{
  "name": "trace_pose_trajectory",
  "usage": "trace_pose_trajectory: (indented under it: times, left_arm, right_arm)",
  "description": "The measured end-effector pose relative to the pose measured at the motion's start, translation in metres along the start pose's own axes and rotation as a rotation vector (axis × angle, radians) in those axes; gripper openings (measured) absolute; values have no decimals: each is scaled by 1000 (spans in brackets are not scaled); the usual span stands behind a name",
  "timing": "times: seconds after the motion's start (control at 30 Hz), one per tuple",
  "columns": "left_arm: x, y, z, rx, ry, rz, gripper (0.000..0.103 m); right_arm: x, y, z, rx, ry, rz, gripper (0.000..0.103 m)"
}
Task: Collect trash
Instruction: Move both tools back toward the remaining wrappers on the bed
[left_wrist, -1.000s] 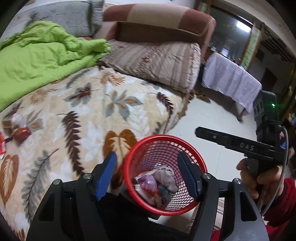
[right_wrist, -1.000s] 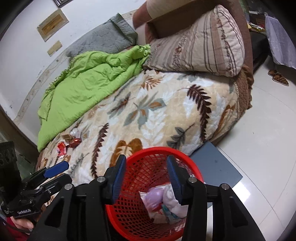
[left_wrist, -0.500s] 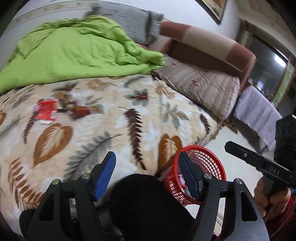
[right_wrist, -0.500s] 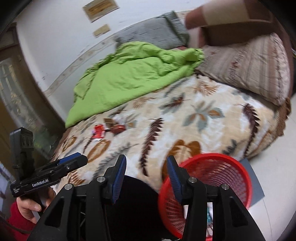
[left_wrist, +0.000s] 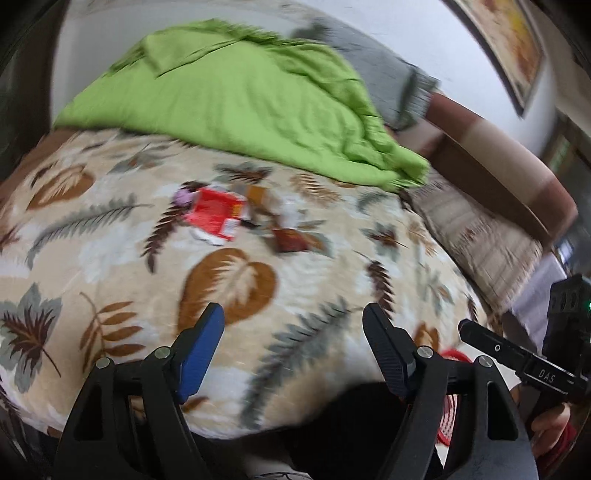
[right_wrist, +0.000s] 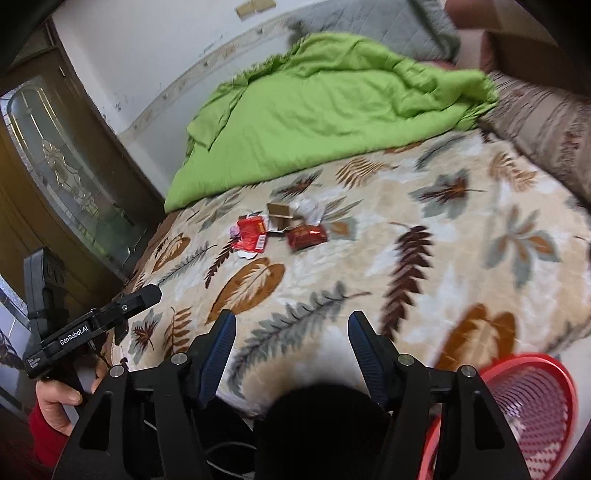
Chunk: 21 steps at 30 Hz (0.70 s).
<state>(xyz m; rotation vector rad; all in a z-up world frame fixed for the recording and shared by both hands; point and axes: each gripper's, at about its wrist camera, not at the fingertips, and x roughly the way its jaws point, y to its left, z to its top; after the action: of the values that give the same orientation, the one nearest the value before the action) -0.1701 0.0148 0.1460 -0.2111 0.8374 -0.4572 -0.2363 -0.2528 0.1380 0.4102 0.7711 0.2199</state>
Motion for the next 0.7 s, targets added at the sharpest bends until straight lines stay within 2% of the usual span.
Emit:
trace_pose_trajectory:
  times: [0.13,0.3,0.5,0.7]
  left_arm:
    - [25,34,17,-38,22,42,76]
    - [64,63,44,-49,54,61,76]
    - [134,90,78,-44,92,88,76]
    - [184,108,125,-94,46,75,76]
  right_arm:
    - [48,3,15,25,72,21,68]
    - [83,7,25,32,100,46,68]
    - [106,-5,36,34,126,34,68]
    - [115,-23,42,45,136,14,68]
